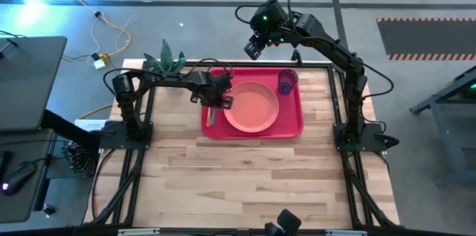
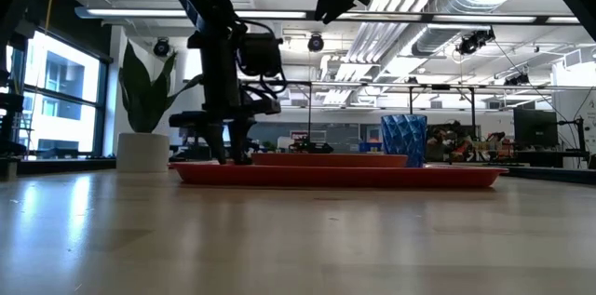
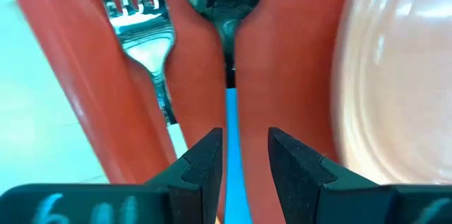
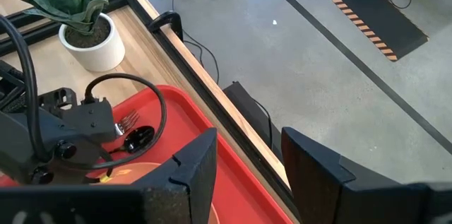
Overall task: Pick and place plate/cup/fork/spoon on tray
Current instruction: Adjust the utensils on the pink tray
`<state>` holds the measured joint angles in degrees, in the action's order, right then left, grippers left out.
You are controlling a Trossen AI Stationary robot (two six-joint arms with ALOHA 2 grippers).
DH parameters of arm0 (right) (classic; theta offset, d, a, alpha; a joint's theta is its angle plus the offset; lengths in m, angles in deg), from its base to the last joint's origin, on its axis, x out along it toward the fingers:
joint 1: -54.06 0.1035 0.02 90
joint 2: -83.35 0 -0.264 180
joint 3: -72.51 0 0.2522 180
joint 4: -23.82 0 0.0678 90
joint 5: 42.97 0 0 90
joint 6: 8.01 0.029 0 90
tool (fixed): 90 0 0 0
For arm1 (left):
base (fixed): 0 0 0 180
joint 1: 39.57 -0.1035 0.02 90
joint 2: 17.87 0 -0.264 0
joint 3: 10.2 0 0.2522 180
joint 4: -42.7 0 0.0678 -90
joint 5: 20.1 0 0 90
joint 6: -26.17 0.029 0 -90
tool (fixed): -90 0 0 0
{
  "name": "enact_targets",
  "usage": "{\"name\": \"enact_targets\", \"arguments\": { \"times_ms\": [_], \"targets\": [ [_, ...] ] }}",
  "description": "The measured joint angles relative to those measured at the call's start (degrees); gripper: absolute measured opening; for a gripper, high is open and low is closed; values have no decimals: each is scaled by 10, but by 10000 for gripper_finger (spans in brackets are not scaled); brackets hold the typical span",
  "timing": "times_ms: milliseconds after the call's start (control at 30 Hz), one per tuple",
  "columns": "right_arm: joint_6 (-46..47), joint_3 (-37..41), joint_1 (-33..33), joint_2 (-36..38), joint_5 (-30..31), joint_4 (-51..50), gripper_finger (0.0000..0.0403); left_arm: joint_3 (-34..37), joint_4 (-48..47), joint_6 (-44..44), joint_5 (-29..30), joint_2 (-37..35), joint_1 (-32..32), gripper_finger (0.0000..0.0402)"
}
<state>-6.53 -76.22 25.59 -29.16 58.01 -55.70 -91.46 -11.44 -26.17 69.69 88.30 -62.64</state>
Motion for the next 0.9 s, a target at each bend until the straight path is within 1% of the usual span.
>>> {"name": "enact_targets", "arguments": {
  "times_ms": [267, 433, 700, 900],
  "targets": [
    [0, 0, 0, 0, 0, 0, 149, 0, 0, 0, 6, 3, 0, 103],
    [0, 0, 0, 0, 0, 0, 149, -1, 18, 0, 0, 12, 0, 103],
    [0, 0, 0, 0, 0, 0, 149, -2, 13, 0, -2, 17, 0, 103],
    [0, 0, 0, 0, 0, 0, 149, -2, 31, -14, -10, 17, 2, 103]
  ]
}}
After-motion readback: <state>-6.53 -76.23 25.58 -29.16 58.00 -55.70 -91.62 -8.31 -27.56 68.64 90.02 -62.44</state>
